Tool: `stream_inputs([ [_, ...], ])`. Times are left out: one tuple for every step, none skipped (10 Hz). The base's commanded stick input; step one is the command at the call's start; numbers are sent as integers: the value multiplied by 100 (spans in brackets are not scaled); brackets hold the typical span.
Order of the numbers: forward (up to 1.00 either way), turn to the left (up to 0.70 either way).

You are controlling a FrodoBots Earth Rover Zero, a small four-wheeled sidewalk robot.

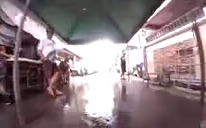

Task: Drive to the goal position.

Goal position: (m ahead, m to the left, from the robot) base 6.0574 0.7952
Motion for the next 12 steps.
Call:
stream_inputs([
  [43, -13],
  [0, 0],
  [0, 0],
  [0, 0],
  [0, -6],
  [0, -82],
  [0, -13],
  [87, 0],
  [99, 0],
  [99, 0],
  [99, 16],
  [99, 40],
])
